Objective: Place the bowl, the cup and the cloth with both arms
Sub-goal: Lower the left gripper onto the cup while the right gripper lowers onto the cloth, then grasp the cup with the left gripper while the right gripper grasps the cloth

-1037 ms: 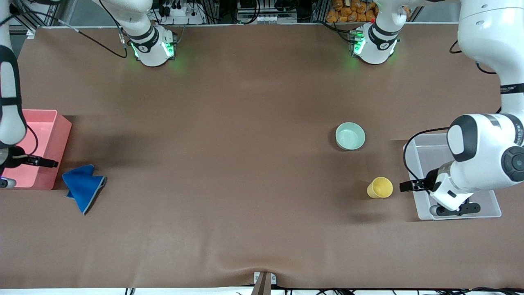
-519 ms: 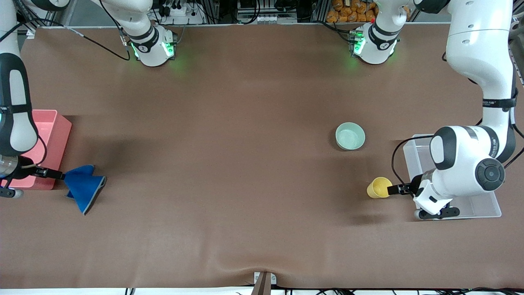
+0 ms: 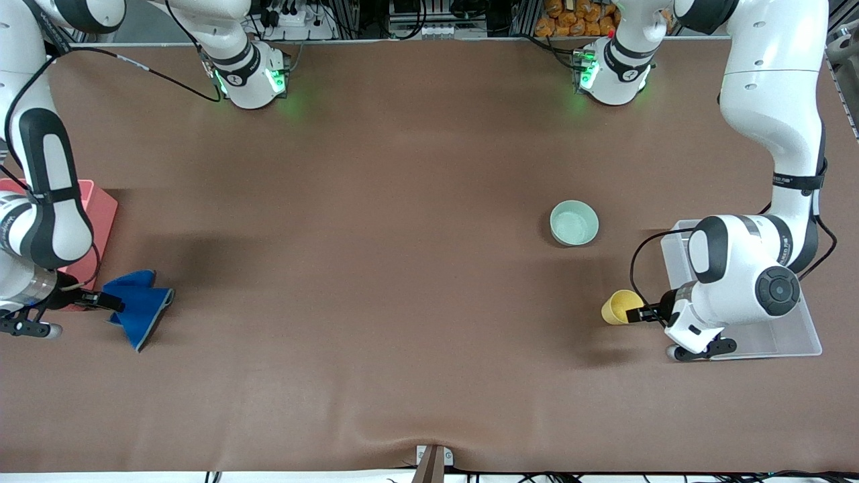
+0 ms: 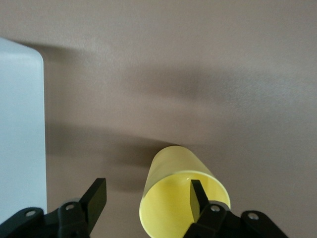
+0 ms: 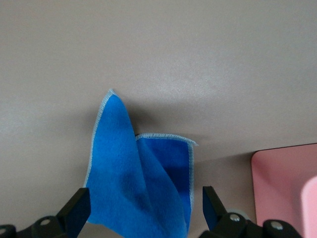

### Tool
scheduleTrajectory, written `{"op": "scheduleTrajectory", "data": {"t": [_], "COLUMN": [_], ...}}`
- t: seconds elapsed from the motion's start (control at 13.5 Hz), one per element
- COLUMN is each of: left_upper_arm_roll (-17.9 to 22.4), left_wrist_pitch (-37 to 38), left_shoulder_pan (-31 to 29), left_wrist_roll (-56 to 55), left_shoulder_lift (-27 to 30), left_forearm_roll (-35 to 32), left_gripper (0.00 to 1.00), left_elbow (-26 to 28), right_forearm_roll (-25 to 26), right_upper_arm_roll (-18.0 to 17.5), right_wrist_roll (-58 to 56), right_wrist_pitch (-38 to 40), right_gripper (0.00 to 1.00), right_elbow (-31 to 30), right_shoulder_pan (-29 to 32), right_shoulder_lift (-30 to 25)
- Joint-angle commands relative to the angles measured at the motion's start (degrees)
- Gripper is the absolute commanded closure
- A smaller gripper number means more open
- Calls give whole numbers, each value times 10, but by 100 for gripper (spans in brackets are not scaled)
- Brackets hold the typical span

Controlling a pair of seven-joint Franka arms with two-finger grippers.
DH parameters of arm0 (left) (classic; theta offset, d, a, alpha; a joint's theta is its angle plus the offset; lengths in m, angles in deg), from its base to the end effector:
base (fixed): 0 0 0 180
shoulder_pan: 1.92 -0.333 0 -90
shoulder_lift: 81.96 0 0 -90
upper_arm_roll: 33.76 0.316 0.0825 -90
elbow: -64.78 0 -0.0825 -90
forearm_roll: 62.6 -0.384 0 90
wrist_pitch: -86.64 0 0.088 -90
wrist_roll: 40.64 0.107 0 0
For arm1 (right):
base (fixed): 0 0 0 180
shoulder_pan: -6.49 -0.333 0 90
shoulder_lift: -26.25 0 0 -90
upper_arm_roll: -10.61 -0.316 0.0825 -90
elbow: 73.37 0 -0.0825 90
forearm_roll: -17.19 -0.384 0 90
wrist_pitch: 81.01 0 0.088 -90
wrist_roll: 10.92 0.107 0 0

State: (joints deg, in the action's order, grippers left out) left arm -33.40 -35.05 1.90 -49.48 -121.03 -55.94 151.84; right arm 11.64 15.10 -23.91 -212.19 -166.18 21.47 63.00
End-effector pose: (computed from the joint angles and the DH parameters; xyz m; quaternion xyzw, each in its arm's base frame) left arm 0.7000 -0.0482 0.2533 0.9951 0.0786 -0.0434 0.0418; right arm 0.6582 -0.2229 0.2525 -0.9966 0.0797 -0.0187 0.0088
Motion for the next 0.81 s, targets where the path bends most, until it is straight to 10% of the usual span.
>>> {"op": "scheduleTrajectory", "data": {"t": [0.0,0.3,0.44,0.74], "left_upper_arm_roll": [2,2,2,2], "left_wrist_pitch": [-11,-11,-10,-7], "left_shoulder_pan": [0,5,5,-4], "left_wrist_roll": [-3,-5,-10,-26], "left_shoulder_lift": [15,14,15,40], "left_forearm_roll": [12,12,12,13], "left_gripper": [24,76,100,100], "left_elbow": [29,32,29,23], "right_forearm_roll": [-30,-37,-37,-36], "right_upper_arm_roll": [2,2,2,3], "right_wrist_roll": [-7,-7,-12,-36], "right_wrist_pitch": [-5,-15,-15,-11], "right_gripper": [0,100,100,100], "right_elbow": [6,3,4,7], "right_shoulder_pan": [1,5,5,1], "right_shoulder_lift": [12,16,16,7]}}
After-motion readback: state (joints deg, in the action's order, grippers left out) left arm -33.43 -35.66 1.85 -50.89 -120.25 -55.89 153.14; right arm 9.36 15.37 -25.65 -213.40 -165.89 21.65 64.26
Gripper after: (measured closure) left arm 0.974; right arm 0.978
